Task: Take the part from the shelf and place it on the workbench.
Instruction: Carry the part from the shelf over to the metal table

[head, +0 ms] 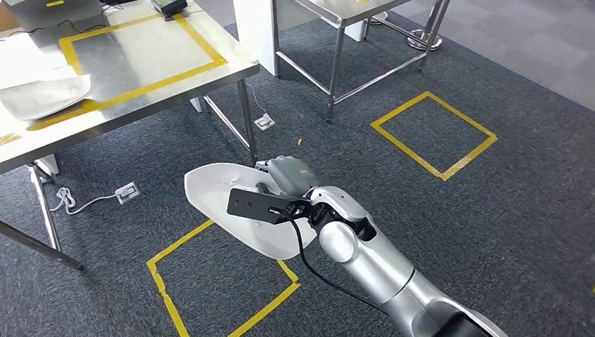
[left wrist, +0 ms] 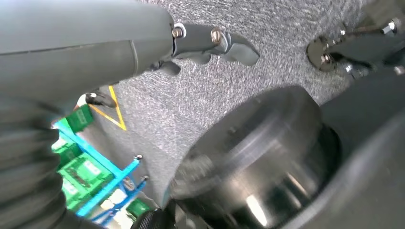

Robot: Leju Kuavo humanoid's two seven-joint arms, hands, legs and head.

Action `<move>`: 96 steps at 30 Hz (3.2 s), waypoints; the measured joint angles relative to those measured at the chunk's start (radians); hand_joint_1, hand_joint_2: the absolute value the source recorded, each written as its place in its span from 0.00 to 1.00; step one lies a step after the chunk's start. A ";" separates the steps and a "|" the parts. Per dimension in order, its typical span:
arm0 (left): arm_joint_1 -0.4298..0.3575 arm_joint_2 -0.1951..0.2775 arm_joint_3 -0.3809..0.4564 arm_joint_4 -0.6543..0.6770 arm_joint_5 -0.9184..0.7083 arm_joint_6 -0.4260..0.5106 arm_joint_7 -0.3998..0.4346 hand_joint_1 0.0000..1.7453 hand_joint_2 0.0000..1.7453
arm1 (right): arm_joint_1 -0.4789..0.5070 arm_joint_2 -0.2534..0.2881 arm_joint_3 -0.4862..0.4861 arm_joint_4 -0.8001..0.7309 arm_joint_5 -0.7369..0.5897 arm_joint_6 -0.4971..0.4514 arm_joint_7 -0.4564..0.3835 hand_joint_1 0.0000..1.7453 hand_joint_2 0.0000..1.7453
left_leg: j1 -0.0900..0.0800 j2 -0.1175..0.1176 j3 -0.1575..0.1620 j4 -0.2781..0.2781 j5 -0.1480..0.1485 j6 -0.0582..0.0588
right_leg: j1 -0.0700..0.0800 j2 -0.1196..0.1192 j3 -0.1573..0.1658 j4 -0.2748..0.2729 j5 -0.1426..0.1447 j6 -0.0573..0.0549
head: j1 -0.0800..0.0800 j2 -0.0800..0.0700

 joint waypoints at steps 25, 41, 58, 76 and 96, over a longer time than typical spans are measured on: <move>0.001 0.000 0.006 0.001 0.007 0.000 0.010 0.00 1.00 | -0.012 0.014 0.001 -0.011 0.014 0.009 0.011 1.00 1.00 | -0.005 0.079 0.009 -0.007 -0.002 -0.003 | 0.010 -0.079 0.113 -0.212 0.066 -0.009 | -0.008 0.000; 0.002 -0.006 0.026 0.002 0.022 0.000 0.021 0.00 1.00 | -0.019 0.021 -0.003 -0.026 0.027 -0.084 -0.034 1.00 1.00 | -0.002 0.015 -0.050 0.074 -0.033 -0.047 | -0.002 0.022 0.104 -0.257 0.127 -0.042 | -0.004 0.000; 0.003 -0.006 0.032 0.005 0.013 0.000 0.035 0.00 1.00 | -0.038 0.061 -0.030 -0.141 0.013 -0.173 0.006 1.00 1.00 | -0.017 0.063 0.028 -0.011 -0.016 0.003 | 0.015 -0.016 0.101 -0.261 0.127 -0.018 | -0.004 0.000; 0.001 -0.001 0.032 0.004 0.010 0.000 0.025 0.00 1.00 | -0.054 0.065 -0.027 -0.143 0.009 -0.169 0.032 1.00 1.00 | 0.003 0.055 -0.036 0.132 -0.091 -0.055 | -0.012 0.004 0.107 -0.254 0.114 -0.037 | -0.004 0.000; 0.015 0.000 0.041 0.006 0.008 0.000 0.015 0.00 1.00 | -0.043 0.057 -0.022 -0.127 0.000 -0.182 0.042 1.00 1.00 | -0.013 0.049 0.099 -0.016 -0.080 0.013 | 0.001 0.005 -0.051 -0.037 0.010 0.005 | 0.006 0.000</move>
